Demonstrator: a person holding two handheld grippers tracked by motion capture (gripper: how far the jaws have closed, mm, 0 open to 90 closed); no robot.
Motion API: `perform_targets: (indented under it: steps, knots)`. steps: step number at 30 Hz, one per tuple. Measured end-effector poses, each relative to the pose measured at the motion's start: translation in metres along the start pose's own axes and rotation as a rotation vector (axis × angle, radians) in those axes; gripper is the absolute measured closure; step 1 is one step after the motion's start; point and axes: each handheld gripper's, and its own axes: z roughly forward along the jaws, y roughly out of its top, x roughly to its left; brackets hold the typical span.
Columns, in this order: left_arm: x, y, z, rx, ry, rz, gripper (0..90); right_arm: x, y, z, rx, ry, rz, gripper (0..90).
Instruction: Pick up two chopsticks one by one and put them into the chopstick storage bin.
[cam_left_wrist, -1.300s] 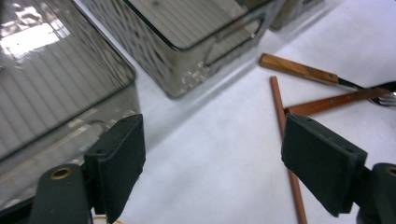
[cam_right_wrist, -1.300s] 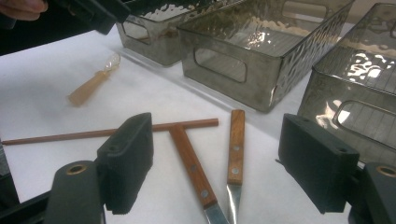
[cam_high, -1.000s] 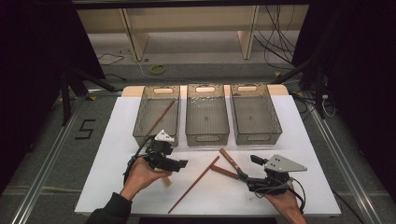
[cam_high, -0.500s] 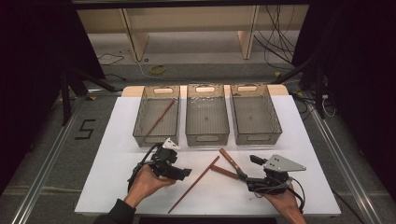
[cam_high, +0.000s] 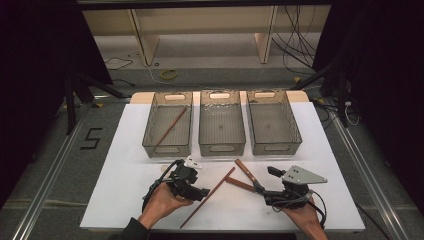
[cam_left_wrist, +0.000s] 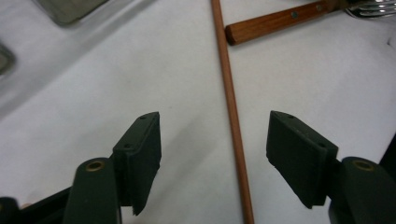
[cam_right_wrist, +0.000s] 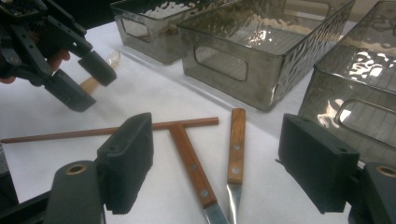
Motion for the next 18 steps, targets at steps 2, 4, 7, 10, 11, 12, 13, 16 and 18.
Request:
perform_targets:
  steps: [2,4,7,10,11,12,13,16,18]
  knots:
    - [-0.003,0.000,0.003,0.011,0.004,0.012,40.4,0.000,0.000,0.000,0.000,-0.001,0.000,27.3]
    - [-0.005,-0.001,0.005,0.019,0.000,0.022,42.9,-0.001,0.000,0.000,0.001,0.000,0.002,27.3]
    - [-0.009,-0.001,0.009,0.029,-0.010,0.035,46.1,-0.001,0.000,0.000,0.000,0.000,0.002,27.3]
    - [-0.013,-0.001,0.013,0.044,-0.014,0.043,51.6,-0.001,0.000,0.000,-0.001,0.001,0.000,27.3]
    - [-0.014,-0.002,0.014,0.041,-0.018,0.043,51.6,-0.001,0.000,0.000,-0.001,0.001,0.000,27.3]
    - [-0.015,-0.002,0.015,0.045,-0.018,0.048,54.8,-0.001,0.000,0.000,-0.001,0.001,0.000,27.3]
    - [-0.015,-0.002,0.016,0.049,-0.014,0.048,54.8,-0.001,0.000,0.000,-0.001,0.001,0.000,27.3]
    - [-0.015,-0.002,0.019,0.061,-0.012,0.048,59.3,0.000,0.000,0.000,0.001,0.001,0.000,27.3]
    - [-0.015,-0.002,0.020,0.071,-0.015,0.051,63.3,0.000,0.000,0.001,0.001,0.001,0.000,27.3]
